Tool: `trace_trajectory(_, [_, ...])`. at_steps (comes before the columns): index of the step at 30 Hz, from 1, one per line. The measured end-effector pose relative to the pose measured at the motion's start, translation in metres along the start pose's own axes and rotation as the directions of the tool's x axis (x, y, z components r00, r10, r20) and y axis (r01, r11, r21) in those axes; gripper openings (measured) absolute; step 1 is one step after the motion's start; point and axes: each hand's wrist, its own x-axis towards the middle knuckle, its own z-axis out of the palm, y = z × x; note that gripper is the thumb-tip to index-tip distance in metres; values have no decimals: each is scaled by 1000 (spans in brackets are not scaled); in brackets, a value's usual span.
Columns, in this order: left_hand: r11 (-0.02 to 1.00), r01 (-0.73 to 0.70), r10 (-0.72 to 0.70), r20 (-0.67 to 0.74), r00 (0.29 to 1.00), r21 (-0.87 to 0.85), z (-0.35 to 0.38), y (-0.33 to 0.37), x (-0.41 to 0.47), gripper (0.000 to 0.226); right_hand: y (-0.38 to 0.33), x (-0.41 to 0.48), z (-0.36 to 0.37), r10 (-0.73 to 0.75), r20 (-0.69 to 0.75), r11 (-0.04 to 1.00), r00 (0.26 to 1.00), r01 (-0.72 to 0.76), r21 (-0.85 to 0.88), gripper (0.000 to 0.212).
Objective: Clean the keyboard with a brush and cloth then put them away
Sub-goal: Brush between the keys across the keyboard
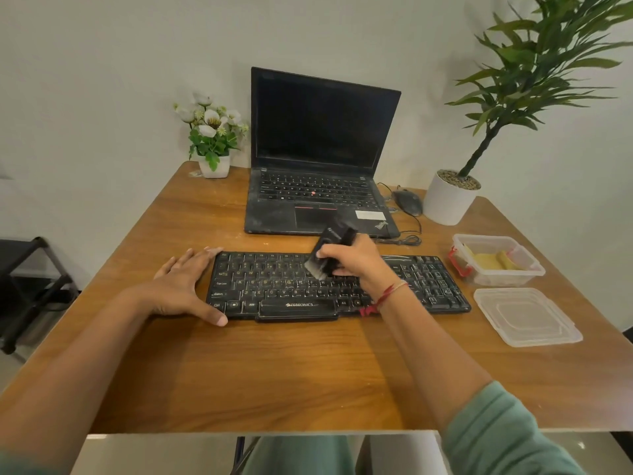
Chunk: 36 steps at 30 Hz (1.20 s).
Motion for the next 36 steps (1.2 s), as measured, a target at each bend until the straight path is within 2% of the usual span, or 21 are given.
trace_trajectory(2, [1000, 1, -1, -1, 1000, -2, 1, 1, 0, 146, 4, 4, -24, 8, -107, 996, 994, -17, -86, 22])
trace_trajectory(3, [1000, 2, -2, 0, 1000, -5, 1, 1, 0, 146, 5, 7, -35, -54, -204, 972, 977, 5, -234, 21])
trace_trajectory(5, [1000, 4, -4, 1, 1000, -3, 1, 1, 1, 146, 6, 9, -45, -250, -326, 830, 912, 28, -558, 18])
trace_trajectory(7, [1000, 8, -8, 0, 1000, 3, 1, 1, 1, 146, 7, 6, -34, -376, -305, 698, 875, 51, -714, 22])
trace_trajectory(9, [1000, 13, -13, 1, 1000, 7, 0, 2, 1, 145, 8, 1, -9, -440, -208, 617, 874, 126, -777, 20])
trace_trajectory(11, [1000, 14, -14, 5, 1000, 6, 1, 2, -1, 145, 6, -6, 17, -457, -108, 626, 883, 234, -744, 21])
trace_trajectory(13, [1000, 18, -18, 8, 1000, -1, 0, 3, -1, 147, -1, -10, 31, -400, -62, 750, 915, 287, -595, 24])
trace_trajectory(16, [1000, 16, -16, 10, 1000, 3, -1, 5, -2, 150, -5, -7, 19, -198, -53, 939, 979, 174, -296, 21])
trace_trajectory(19, [1000, 12, -12, 10, 1000, 7, 0, 5, -1, 148, 4, 3, -18, -24, -147, 997, 989, 13, -79, 31])
trace_trajectory(21, [1000, 10, -11, 8, 1000, 5, 0, 3, -1, 146, 5, 6, -42, -29, -253, 994, 967, 1, -108, 33])
trace_trajectory(24, [1000, 8, -8, 3, 1000, 6, 1, 1, 1, 146, 7, 7, -48, -198, -345, 889, 917, 20, -457, 22])
trace_trajectory(27, [1000, 10, -10, 3, 1000, -1, 1, 2, 0, 145, 10, -2, -14, -403, -194, 690, 894, 157, -706, 18])
trace_trajectory(28, [1000, 10, -10, 3, 1000, 0, 1, 2, 0, 145, 10, -6, -1, -450, -126, 639, 884, 221, -737, 18])
trace_trajectory(29, [1000, 9, -9, 2, 1000, 1, 1, 2, 0, 145, 10, -8, 8, -469, -83, 634, 879, 269, -725, 20])
trace_trajectory(30, [1000, 7, -7, 0, 1000, 0, 1, 1, 0, 145, 9, -8, 14, -439, -81, 706, 895, 288, -647, 21])
trace_trajectory(32, [1000, 4, -4, -1, 1000, -1, 1, 0, 0, 146, 6, -6, 13, -271, -103, 906, 957, 218, -364, 15])
trace_trajectory(33, [1000, 4, -4, 1, 1000, 3, 1, 0, 1, 146, 6, -4, 7, -213, -117, 943, 970, 173, -283, 16])
trace_trajectory(36, [1000, -1, 1, -6, 1000, 5, 1, -1, 2, 148, 13, 4, -25, -135, -188, 969, 973, 90, -230, 21])
